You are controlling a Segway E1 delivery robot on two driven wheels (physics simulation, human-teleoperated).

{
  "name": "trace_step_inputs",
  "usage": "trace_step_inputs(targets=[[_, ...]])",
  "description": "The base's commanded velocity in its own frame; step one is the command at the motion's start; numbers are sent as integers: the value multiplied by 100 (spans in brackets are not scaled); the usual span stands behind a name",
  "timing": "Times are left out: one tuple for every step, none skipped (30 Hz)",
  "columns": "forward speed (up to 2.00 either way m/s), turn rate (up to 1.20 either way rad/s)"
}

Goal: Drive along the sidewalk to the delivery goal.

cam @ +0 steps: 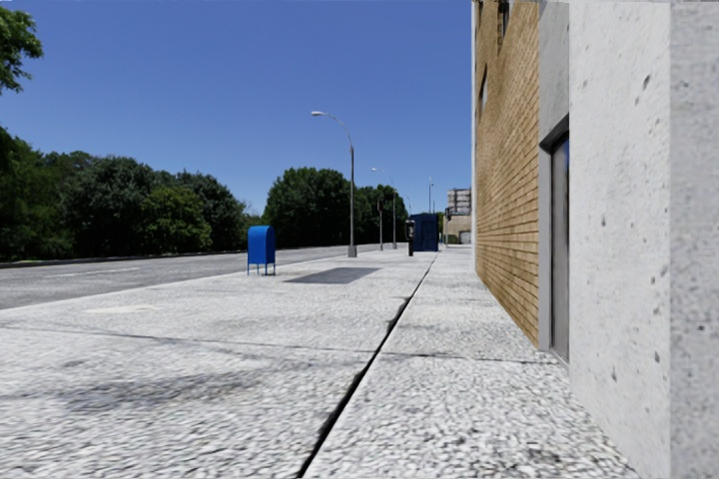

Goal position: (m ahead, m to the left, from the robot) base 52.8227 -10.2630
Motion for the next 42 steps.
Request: trace_step_inputs(targets=[[200, 0], [200, 0], [200, 0], [200, 0], [200, 0], [200, 0], [200, 0], [200, 0], [200, 0], [200, 0], [200, 0], [200, 0], [200, 0], [200, 0], [200, 0], [200, 0], [200, 0], [200, 0], [200, -2], [200, -2], [200, -10], [200, -14], [200, -15], [200, -19], [200, -27], [200, -33], [200, -35], [200, -36], [200, -36], [200, -36], [200, -36], [200, -36], [200, -36], [200, -36], [200, -36], [200, -36], [200, -36], [200, -36], [200, -36], [200, -36], [200, -36], [200, -36]])
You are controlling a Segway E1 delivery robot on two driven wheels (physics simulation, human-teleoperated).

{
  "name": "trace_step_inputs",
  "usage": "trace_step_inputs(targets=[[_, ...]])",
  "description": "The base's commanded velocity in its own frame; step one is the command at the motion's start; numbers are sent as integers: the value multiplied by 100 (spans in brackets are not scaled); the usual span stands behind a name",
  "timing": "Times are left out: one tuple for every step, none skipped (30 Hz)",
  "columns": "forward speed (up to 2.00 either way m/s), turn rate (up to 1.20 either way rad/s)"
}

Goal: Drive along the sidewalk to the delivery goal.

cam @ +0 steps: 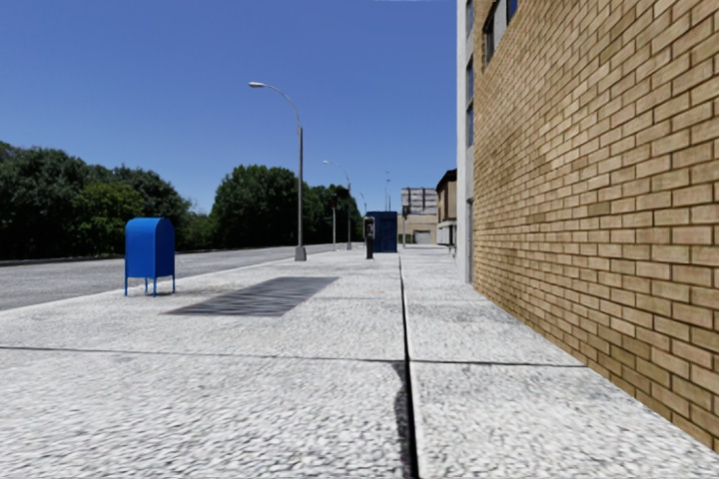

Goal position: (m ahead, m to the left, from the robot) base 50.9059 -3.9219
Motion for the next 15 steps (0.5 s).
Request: trace_step_inputs(targets=[[200, -36], [200, -36], [200, -36], [200, -36], [200, -36], [200, -36], [200, -36], [200, -36], [200, -36], [200, -36], [200, -36], [200, -36], [200, -36], [200, -36], [200, -33]])
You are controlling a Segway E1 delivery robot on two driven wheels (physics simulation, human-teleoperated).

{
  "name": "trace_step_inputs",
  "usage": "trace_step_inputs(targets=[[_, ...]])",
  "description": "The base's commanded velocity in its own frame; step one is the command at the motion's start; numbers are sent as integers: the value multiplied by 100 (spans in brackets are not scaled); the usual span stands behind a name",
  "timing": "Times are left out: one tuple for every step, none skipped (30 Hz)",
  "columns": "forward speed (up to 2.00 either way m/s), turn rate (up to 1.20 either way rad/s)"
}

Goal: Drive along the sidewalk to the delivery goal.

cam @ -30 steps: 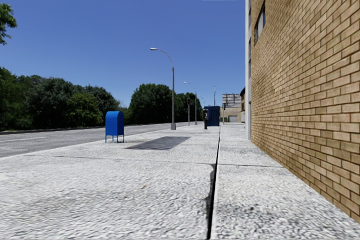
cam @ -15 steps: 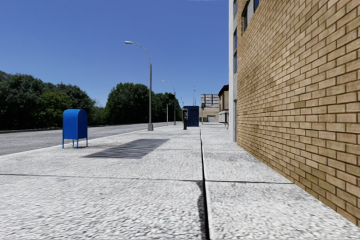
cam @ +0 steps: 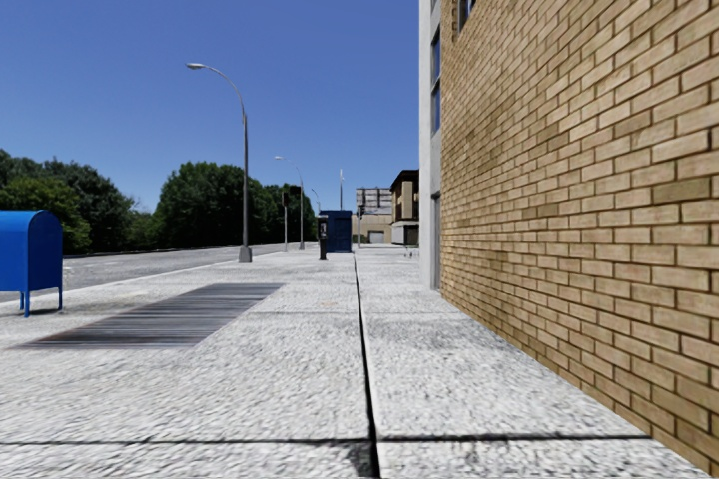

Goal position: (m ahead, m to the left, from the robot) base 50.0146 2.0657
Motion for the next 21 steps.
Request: trace_step_inputs(targets=[[200, -9], [200, -9], [200, 0], [200, 0], [200, 0], [200, 0], [200, 0], [200, 0], [200, 0], [200, 0], [200, 0], [200, 0], [200, 0], [200, 0], [200, 0], [200, 0], [200, 0], [200, 0], [200, 0], [200, 0], [200, 0]])
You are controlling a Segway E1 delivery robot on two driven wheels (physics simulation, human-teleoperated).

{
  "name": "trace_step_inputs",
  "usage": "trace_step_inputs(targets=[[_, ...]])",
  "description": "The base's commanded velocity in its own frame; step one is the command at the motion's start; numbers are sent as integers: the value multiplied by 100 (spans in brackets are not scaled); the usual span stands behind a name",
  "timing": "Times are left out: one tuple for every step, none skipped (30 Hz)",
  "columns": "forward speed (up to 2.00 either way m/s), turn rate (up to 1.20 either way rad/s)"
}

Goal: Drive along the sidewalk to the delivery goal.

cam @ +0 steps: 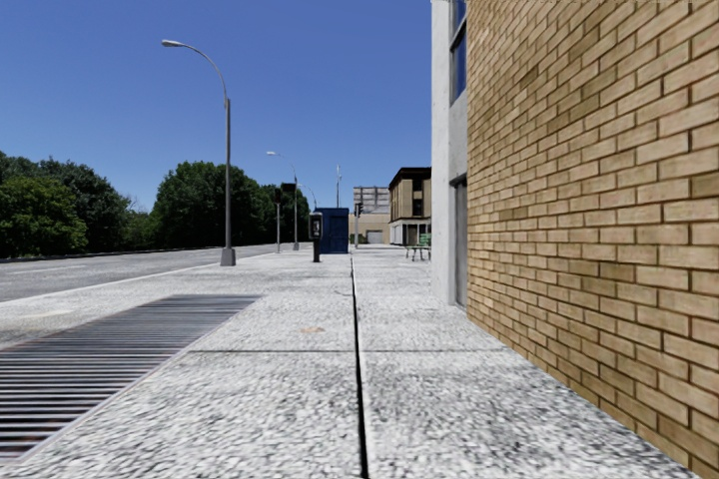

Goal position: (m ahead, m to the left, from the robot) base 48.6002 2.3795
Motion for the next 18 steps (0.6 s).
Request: trace_step_inputs(targets=[[200, 0], [200, 0], [200, 0], [200, 0], [200, 0], [200, 0], [200, 0], [200, 0], [200, 0], [200, 0], [200, 0], [200, 0], [200, 0], [200, 0], [200, 0], [200, 0], [200, 0], [200, 0]])
